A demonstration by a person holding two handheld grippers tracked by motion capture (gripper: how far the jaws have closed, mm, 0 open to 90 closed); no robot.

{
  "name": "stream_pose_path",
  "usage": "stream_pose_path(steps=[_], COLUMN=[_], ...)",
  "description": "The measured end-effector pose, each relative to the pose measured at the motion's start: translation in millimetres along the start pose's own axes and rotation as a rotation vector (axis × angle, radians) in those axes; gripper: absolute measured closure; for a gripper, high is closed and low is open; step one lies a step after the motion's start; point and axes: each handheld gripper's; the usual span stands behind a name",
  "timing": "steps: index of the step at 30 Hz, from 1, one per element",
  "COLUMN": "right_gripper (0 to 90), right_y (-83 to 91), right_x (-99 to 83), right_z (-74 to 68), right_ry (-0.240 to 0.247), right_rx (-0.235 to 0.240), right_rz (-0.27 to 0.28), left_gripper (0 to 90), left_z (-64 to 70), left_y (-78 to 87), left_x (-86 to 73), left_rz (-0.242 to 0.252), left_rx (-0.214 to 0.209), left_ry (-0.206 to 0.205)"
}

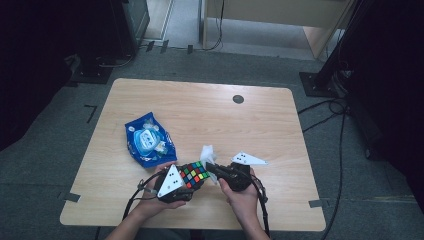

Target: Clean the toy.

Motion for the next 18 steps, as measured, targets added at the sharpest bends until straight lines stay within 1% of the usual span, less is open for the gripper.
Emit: stream_pose_path(steps=[2,4,6,8,10,12,13,15,16,18], right_gripper=[89.6,89.6,89.5,89.4,89.3,89.2,89.1,89.1,89.0,89.0], right_y=[-1.7,-3.4,-5.4,-7.1,-7.4,-6.8,-6.4,-5.6,-5.3,-4.6], right_x=[-0.4,0.2,2.3,4.8,6.3,6.4,6.3,5.6,5.0,3.4], right_z=[-2.3,-7.2,-14.0,-22.0,-26.7,-28.2,-27.8,-24.3,-21.8,-14.9], right_ry=[-0.024,-0.020,-0.007,0.021,0.038,0.050,0.048,0.047,0.036,0.022], right_rx=[0.026,0.047,0.086,0.100,0.111,0.113,0.109,0.088,0.081,0.064], right_rz=[0.011,0.015,0.016,0.003,-0.007,-0.015,-0.018,-0.024,-0.025,-0.023], left_gripper=[33.9,33.9,33.9,33.9,33.9,33.9,33.9,33.9,33.9,34.0], left_z=[2.5,4.6,5.3,3.8,-0.2,-6.6,-10.1,-17.5,-20.1,-20.3], left_y=[-1.4,-2.6,-3.4,-3.2,-2.1,-0.5,0.2,2.4,3.6,4.7], left_x=[-0.4,-0.9,-1.3,-1.4,-1.3,-1.6,-1.8,-2.0,-1.8,-1.1], left_rz=[-0.009,-0.013,-0.017,-0.017,-0.014,-0.013,-0.011,-0.007,-0.004,0.001], left_rx=[-0.003,-0.005,-0.004,0.004,0.018,0.039,0.048,0.059,0.060,0.063], left_ry=[-0.011,-0.019,-0.022,-0.020,-0.010,0.004,0.018,0.050,0.058,0.057])
Point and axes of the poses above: each handheld gripper's, and its own axes: y roughly backward along the jaws, x roughly out of its top, z roughly to its right, and after that the axes turned 15 degrees about x, right-handed
